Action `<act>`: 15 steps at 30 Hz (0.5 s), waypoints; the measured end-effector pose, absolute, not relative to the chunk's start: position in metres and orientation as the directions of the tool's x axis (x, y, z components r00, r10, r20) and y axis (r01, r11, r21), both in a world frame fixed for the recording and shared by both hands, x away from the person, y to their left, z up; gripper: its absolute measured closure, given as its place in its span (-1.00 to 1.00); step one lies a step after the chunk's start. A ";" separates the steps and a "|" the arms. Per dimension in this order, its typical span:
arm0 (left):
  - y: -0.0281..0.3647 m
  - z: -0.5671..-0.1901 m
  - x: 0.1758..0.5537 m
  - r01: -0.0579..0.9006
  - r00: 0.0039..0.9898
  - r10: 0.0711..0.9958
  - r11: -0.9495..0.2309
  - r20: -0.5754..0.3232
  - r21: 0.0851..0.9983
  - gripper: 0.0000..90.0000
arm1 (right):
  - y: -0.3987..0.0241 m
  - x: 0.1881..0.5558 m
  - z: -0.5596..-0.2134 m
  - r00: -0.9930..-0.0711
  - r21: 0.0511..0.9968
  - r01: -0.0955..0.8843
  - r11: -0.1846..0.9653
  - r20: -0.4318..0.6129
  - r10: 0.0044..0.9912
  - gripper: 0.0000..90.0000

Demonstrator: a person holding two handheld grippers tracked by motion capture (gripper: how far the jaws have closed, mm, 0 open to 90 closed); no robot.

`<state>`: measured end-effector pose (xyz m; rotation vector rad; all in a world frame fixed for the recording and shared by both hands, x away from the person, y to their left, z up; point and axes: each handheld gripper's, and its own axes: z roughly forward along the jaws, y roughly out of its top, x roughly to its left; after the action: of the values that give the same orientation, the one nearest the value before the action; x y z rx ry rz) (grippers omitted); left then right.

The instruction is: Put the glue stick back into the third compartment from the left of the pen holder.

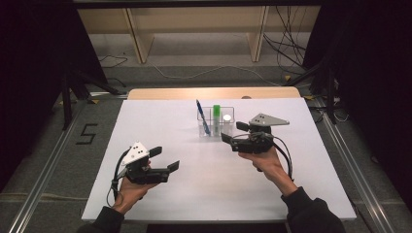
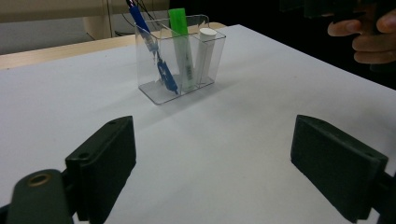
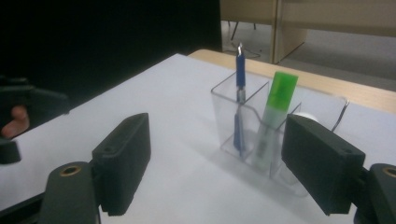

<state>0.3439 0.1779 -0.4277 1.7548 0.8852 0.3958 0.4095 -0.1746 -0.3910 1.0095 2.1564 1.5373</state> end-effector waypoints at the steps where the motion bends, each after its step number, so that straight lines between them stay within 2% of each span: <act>1: 0.178 -0.427 0.344 0.370 0.669 0.726 -0.144 -0.156 0.918 -0.70 | -0.176 0.406 -0.393 -0.710 0.913 0.366 0.180 0.149 0.688 -0.45; 15: 0.175 -0.429 0.341 0.387 0.692 0.701 -0.156 -0.174 0.909 -0.69 | -0.202 0.369 -0.410 -0.724 0.922 0.346 0.173 0.145 0.674 -0.48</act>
<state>0.3410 0.1751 -0.4286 1.7752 0.8670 0.3469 0.3694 -0.2017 -0.4098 0.9762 2.1572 1.5681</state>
